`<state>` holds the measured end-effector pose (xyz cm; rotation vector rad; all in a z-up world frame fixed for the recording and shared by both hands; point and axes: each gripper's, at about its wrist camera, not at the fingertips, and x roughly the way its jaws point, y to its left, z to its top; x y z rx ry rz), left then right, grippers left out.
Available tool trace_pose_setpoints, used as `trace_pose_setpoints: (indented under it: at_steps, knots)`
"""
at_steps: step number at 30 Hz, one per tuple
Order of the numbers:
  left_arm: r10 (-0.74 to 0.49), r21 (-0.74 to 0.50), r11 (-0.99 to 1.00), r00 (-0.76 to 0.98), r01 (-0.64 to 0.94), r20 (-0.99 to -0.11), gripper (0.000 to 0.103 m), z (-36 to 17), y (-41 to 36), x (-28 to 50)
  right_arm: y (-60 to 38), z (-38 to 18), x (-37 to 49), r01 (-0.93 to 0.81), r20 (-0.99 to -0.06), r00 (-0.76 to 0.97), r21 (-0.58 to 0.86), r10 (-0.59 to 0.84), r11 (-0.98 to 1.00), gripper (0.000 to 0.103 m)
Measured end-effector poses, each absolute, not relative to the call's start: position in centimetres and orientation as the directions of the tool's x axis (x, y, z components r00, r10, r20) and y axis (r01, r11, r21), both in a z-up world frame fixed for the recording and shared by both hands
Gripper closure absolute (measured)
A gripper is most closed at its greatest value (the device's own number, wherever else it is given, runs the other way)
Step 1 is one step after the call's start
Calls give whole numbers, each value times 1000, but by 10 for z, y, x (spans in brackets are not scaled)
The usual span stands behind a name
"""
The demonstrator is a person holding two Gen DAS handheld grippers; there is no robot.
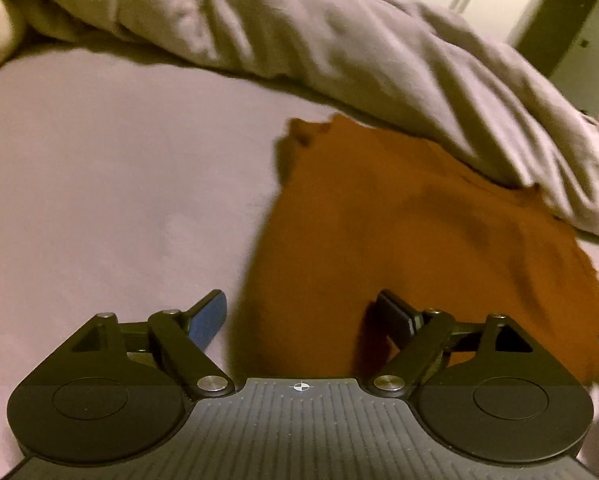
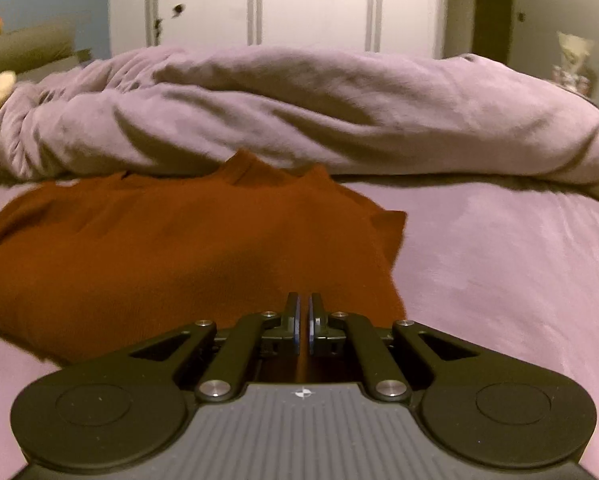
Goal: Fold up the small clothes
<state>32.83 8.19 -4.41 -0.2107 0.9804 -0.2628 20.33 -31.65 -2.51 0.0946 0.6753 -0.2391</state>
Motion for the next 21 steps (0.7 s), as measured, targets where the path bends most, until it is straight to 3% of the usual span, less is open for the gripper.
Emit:
trace_pose_setpoints:
  at_steps: [3,5,8,12,13,21]
  knots:
    - [-296,-259,955,514,145,-805,14,-46,73,333,-317,-18,199,274,-636,747,30,-193,961,94]
    - [-319,-294,947,503,132,-803,8,-49,74,339,-311,-16,198,247,-633,752,17,-181,969,90]
    - [-364,-373,924,502,87,-785,9,-50,79,342,-303,-16,198,206,-626,766,29,-142,978,90]
    - [-389,-385,916,488,113,-782,32,-45,75,341,-304,-30,206,233,-659,732,6,-172,972,88]
    - [-410,-407,906,473,115,-780,47,-47,77,342,-305,-30,205,235,-655,737,20,-165,972,88]
    - [-435,-469,882,468,49,-769,48,-57,81,354,-298,-27,197,204,-649,745,-1,-156,979,88]
